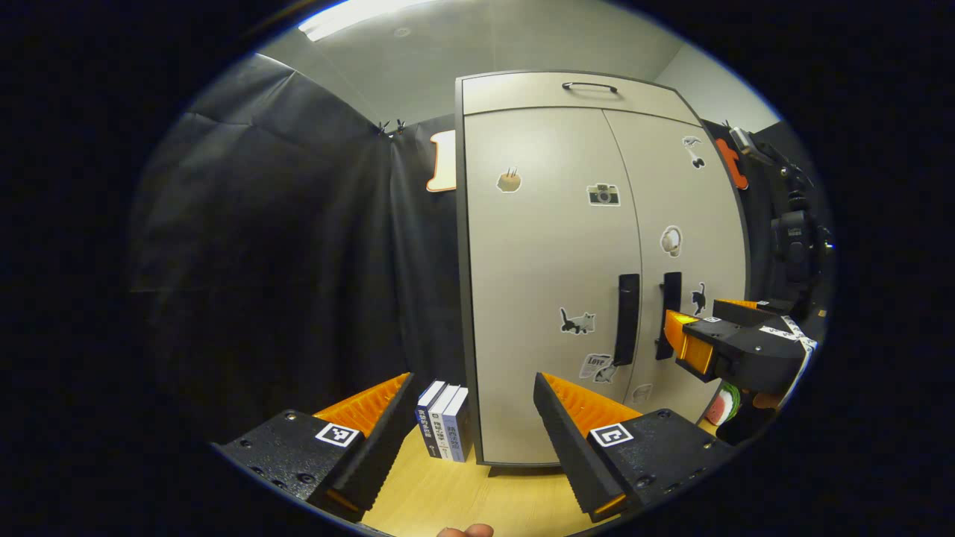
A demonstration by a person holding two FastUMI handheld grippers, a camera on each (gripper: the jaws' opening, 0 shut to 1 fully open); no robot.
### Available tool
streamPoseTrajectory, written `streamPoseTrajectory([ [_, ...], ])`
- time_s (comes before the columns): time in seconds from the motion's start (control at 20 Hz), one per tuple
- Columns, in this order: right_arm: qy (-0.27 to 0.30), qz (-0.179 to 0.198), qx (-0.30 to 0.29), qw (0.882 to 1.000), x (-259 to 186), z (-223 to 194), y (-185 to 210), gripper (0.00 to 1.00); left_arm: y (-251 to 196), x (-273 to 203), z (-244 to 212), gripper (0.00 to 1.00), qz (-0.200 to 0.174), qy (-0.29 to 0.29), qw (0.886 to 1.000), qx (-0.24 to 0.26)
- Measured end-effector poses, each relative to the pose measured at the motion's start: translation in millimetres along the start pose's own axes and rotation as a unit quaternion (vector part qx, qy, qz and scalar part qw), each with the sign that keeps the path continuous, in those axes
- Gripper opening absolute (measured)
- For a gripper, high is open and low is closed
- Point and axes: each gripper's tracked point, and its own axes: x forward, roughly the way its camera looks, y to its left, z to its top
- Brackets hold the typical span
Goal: Open the right door of the double-door shoe cabinet with the right hand, and open the left door with the left hand.
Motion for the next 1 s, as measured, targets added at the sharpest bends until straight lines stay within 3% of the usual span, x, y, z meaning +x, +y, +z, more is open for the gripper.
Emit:
streamPoseTrajectory([
  [0.25, 0.017, -0.024, -0.005, 1.0, 42, -16, -11, 0.84, 11, 17, -9, 0.97, 0.008, 0.01, 1.0, -0.016],
  [0.3, 0.021, -0.024, -0.002, 0.999, 48, -17, -10, 0.75, 11, 20, -10, 0.97, 0.008, 0.011, 1.0, -0.016],
  [0.4, 0.031, -0.018, 0.006, 0.999, 56, -22, -7, 0.71, 10, 26, -9, 0.97, 0.004, 0.009, 1.0, -0.018],
  [0.5, 0.032, -0.014, 0.008, 0.999, 63, -24, -3, 0.57, 7, 30, -11, 0.96, -0.001, 0.011, 1.0, -0.017],
  [0.55, 0.033, -0.015, 0.006, 0.999, 66, -26, -1, 0.55, 6, 31, -12, 0.96, -0.003, 0.012, 1.0, -0.016],
  [0.6, 0.033, -0.013, 0.005, 0.999, 62, -25, 3, 0.4, 5, 33, -11, 0.96, -0.004, 0.012, 1.0, -0.015],
  [0.65, 0.029, -0.021, -0.003, 0.999, 70, -26, 2, 0.33, 5, 33, -12, 0.97, -0.005, 0.012, 1.0, -0.014],
  [0.7, 0.029, -0.025, -0.01, 0.999, 67, -25, 1, 0.39, 6, 34, -13, 0.97, -0.005, 0.013, 1.0, -0.014],
  [0.75, 0.029, -0.028, -0.009, 0.999, 65, -25, 3, 0.31, 7, 33, -13, 1.0, -0.005, 0.012, 1.0, -0.014],
  [1.0, 0.027, -0.019, 0.002, 0.999, 66, -27, 3, 0.24, 13, 30, -16, 0.97, -0.002, 0.02, 1.0, -0.024],
])
